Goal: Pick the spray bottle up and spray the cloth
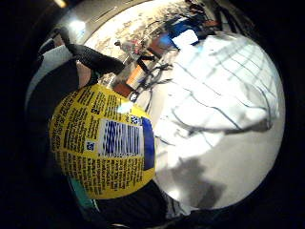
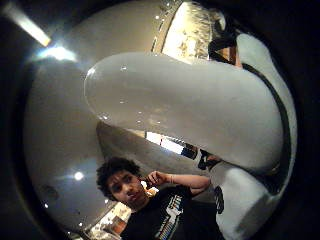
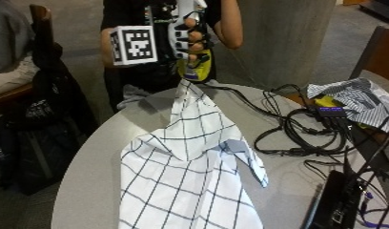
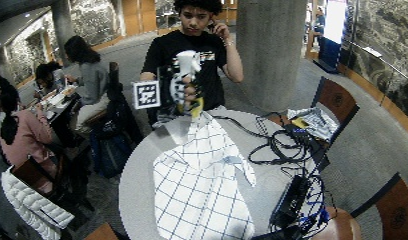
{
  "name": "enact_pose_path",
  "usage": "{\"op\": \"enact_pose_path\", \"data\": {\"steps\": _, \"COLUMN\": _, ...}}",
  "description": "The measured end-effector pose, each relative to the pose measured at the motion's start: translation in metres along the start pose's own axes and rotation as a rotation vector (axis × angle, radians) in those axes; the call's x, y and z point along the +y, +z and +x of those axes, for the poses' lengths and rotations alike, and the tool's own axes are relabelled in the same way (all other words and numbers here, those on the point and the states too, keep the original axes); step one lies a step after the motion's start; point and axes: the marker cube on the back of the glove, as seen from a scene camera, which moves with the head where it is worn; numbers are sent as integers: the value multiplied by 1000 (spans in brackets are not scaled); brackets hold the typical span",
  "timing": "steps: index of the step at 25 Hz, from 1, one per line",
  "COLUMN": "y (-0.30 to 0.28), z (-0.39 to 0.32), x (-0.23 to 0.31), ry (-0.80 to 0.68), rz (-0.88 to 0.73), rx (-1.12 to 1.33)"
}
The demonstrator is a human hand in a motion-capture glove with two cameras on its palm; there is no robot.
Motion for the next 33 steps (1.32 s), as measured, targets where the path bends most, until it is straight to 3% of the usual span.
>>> {"op": "enact_pose_path", "data": {"steps": 4, "y": 65, "z": 13, "x": -6, "ry": -63, "rz": -65, "rx": 9}}
{"op": "enact_pose_path", "data": {"steps": 9, "y": 129, "z": 59, "x": -12, "ry": 26, "rz": -91, "rx": -18}}
{"op": "enact_pose_path", "data": {"steps": 18, "y": 164, "z": 98, "x": -9, "ry": 69, "rz": -68, "rx": 25}}
{"op": "enact_pose_path", "data": {"steps": 25, "y": 135, "z": 80, "x": 11, "ry": 16, "rz": -69, "rx": 125}}
{"op": "enact_pose_path", "data": {"steps": 33, "y": 16, "z": 60, "x": 63, "ry": -85, "rz": 15, "rx": 655}}
